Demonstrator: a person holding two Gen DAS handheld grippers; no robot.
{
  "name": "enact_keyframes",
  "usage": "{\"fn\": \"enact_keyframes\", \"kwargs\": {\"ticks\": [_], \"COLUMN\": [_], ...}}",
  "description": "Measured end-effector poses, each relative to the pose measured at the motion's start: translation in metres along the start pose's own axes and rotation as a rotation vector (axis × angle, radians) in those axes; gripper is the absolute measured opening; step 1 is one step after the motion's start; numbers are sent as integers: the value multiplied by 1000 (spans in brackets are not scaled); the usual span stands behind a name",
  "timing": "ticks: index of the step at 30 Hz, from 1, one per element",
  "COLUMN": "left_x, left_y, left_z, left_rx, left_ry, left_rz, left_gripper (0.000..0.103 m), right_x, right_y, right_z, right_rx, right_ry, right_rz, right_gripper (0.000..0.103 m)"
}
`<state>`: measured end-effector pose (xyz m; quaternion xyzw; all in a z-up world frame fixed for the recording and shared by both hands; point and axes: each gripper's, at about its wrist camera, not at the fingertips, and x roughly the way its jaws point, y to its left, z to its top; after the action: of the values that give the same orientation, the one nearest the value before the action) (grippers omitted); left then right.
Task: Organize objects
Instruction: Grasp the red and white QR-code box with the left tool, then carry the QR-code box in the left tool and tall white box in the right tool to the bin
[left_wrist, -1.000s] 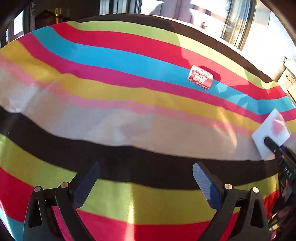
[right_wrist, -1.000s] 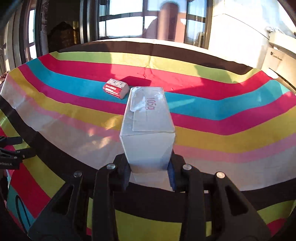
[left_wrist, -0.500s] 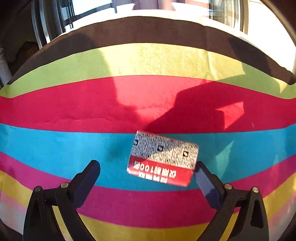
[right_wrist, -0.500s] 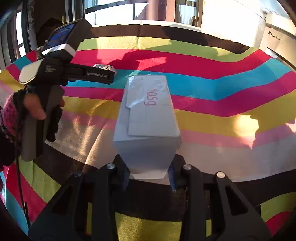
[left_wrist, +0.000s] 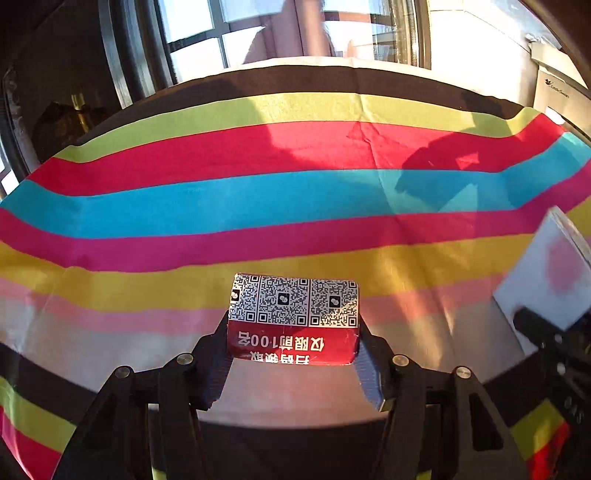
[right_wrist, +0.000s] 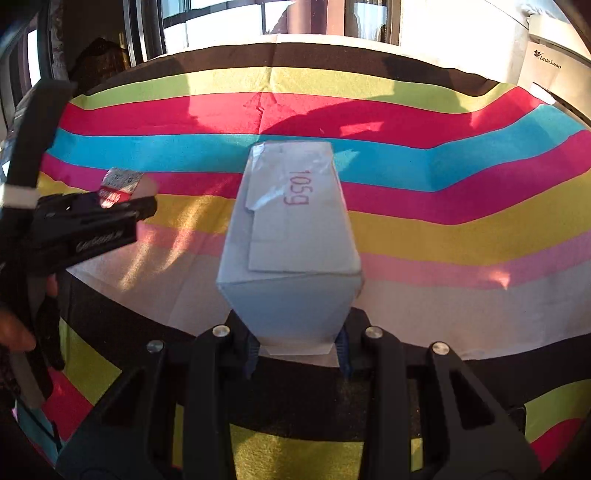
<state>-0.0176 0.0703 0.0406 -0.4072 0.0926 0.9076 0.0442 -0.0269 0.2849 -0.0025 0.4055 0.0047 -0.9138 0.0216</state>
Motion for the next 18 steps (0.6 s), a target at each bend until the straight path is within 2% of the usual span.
{"fn": "enact_keyframes", "kwargs": {"ticks": [3,11,13,16,18], "left_x": [-26,-45,-53,-69,-77], "left_y": [17,19,19,22,26], "left_z": [-26,-66,-75,-87,-95], "left_rx": [-39,-149,-152,-142,-148], "left_ry": [24,64,63,51,46], "left_rz": [-5,-50,-52,-47,-52], "left_gripper": [59,59,59,59,59], "right_x": [0,-5,-17,-37,-54], "right_y": [0,5,5,11,20], "right_z": [1,1,-2,-19,-33], "right_rx": [-2,-15,-21,-8,-46], "right_ry": [9,-15,-59,-48,-53], "right_rz": [1,-9,0,45,59], "right_gripper": [38,38,38,38,38]}}
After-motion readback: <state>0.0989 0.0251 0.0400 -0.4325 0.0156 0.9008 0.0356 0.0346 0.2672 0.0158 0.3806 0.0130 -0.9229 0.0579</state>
